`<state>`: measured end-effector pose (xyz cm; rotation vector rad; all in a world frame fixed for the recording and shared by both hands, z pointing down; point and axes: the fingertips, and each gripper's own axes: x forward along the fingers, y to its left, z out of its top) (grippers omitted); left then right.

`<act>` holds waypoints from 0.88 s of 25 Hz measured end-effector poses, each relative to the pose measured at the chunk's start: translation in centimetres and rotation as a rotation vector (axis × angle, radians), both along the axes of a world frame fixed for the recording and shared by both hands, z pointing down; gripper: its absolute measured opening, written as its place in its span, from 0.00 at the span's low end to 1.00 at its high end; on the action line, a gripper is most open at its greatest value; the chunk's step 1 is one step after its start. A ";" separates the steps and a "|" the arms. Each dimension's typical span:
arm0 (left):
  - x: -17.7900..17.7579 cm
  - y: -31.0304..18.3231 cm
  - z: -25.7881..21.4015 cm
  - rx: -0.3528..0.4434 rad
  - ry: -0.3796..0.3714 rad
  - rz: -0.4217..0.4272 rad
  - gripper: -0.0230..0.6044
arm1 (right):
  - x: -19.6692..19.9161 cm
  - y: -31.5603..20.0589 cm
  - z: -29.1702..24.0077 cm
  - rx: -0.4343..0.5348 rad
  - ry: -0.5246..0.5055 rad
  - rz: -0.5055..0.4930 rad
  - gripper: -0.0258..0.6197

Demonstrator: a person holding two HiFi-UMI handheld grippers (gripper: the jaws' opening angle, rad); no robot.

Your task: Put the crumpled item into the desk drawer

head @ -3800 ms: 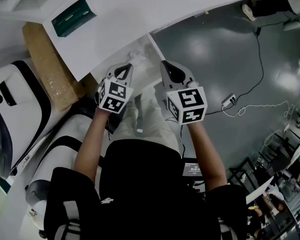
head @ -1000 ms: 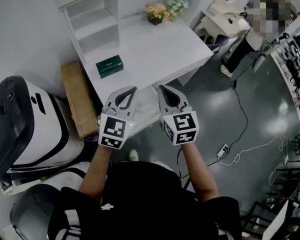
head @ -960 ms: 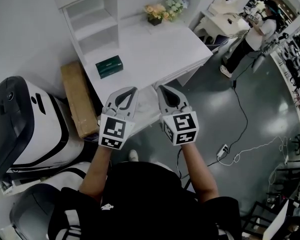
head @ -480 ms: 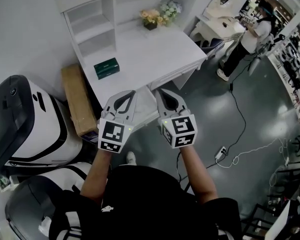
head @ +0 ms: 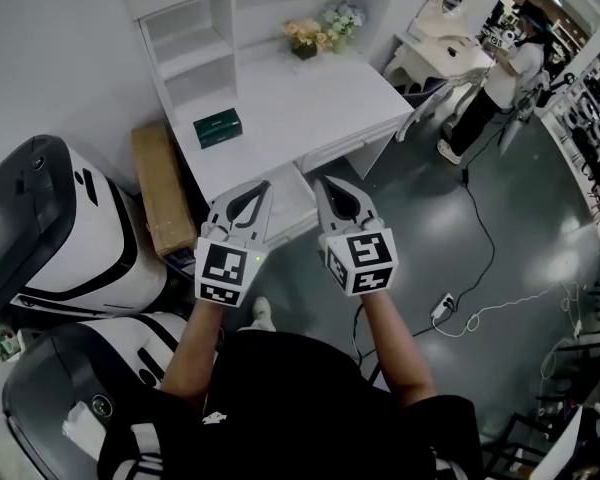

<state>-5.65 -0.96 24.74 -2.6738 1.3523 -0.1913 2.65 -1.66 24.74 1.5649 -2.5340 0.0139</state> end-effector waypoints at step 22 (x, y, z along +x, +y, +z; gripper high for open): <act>1.1 9.1 -0.4 0.021 -0.013 -0.055 0.05 | 1.3 8.4 -0.4 0.026 -0.017 -0.043 0.03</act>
